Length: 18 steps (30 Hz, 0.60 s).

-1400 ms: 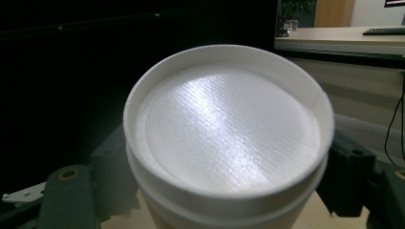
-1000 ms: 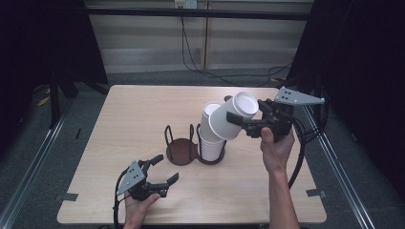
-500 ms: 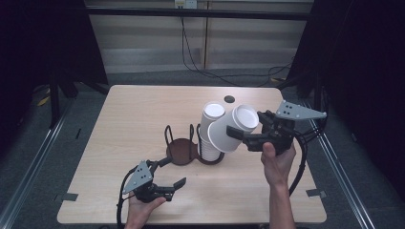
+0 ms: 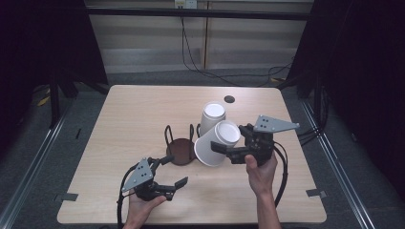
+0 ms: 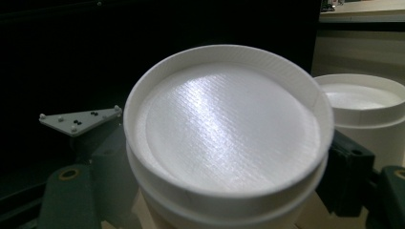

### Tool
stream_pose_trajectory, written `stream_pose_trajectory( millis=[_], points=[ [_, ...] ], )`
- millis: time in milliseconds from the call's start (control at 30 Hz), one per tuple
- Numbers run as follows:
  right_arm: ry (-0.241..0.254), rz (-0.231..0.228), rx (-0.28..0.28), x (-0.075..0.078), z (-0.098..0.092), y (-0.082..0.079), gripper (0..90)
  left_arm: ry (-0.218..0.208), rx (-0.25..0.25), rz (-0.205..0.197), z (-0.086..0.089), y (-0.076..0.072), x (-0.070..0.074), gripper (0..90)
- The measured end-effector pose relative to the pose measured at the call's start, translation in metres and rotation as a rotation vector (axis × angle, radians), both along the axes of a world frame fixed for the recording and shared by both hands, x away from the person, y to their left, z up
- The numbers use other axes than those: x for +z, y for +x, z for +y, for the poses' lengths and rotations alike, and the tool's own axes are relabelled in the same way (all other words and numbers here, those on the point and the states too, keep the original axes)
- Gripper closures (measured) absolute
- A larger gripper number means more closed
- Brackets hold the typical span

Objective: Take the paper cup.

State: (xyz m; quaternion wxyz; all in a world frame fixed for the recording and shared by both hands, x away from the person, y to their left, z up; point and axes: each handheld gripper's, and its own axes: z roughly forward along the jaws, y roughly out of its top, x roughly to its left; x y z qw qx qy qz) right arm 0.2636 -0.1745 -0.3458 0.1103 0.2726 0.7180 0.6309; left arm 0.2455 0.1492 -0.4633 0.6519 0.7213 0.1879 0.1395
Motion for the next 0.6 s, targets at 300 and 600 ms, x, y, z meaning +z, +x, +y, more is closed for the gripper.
stream_pose_trajectory(
  millis=[300,600],
  points=[
    [0.005,0.036,0.032,-0.023,0.010,0.002,23.0,0.000,-0.036,-0.024,0.000,0.000,0.005,15.6],
    [0.015,0.066,0.074,-0.042,0.017,0.002,23.2,-0.007,-0.072,-0.020,-0.006,0.000,0.002,16.5]
  ],
)
